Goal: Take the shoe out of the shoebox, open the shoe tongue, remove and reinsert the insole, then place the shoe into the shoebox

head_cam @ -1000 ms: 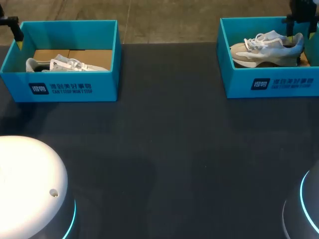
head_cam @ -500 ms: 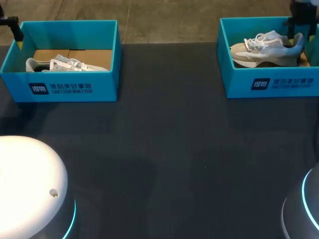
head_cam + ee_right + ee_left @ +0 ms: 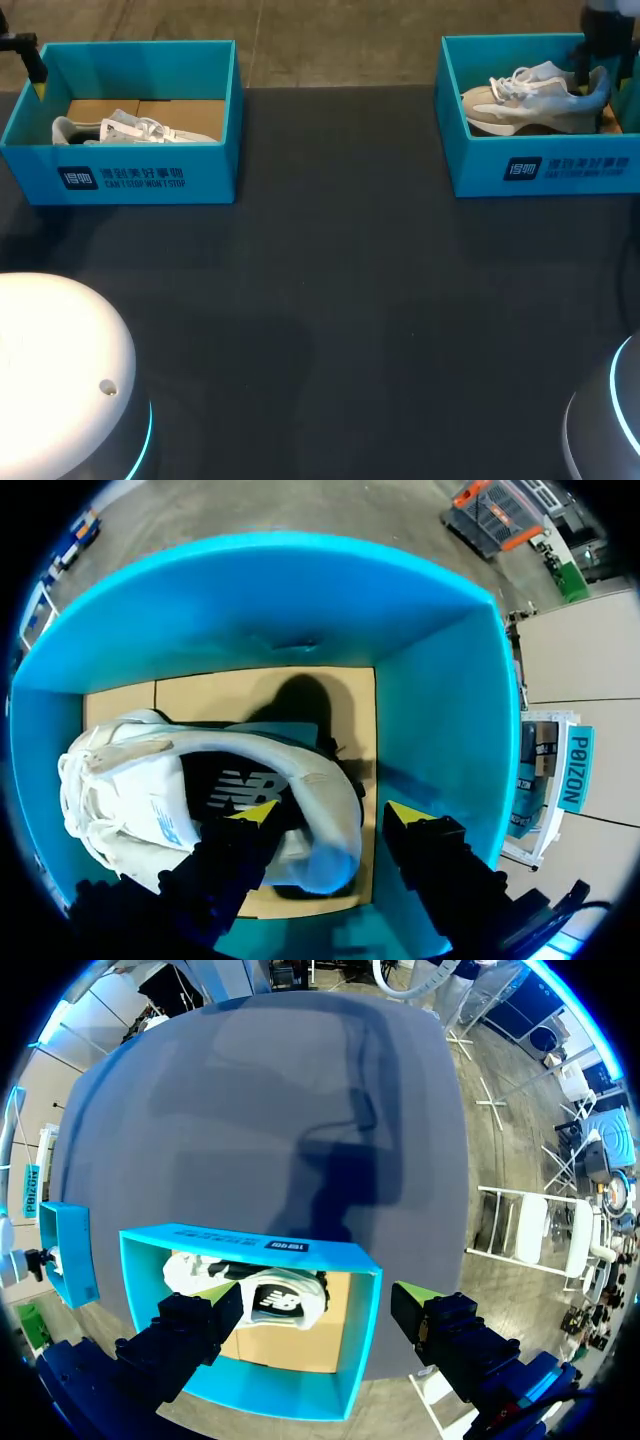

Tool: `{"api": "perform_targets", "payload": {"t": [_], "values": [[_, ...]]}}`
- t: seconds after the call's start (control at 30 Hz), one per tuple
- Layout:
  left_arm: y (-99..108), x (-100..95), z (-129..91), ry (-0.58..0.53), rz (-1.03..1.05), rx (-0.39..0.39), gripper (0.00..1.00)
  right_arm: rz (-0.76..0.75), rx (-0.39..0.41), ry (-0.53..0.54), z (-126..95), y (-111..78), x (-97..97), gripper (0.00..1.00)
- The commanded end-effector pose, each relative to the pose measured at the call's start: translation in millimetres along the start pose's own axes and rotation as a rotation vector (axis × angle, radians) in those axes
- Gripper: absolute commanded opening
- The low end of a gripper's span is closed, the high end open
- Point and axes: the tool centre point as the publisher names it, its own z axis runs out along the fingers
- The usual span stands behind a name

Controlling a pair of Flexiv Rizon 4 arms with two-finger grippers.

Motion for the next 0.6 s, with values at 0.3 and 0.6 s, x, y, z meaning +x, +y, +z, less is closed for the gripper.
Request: {"api": "perform_targets", "payload": {"t": [0.3, 0.6], "values": [[-1, 0.2, 0, 0.002, 0.0, -0.001, 1.0, -0.013, 0.051, 0.031, 18, 9.7, 2.5, 0.65], [-1, 0.2, 0, 0.002, 0.0, -0.001, 1.0, -0.023, 0.072, 0.055, 29, 9.0, 5.8, 0.49]]}}
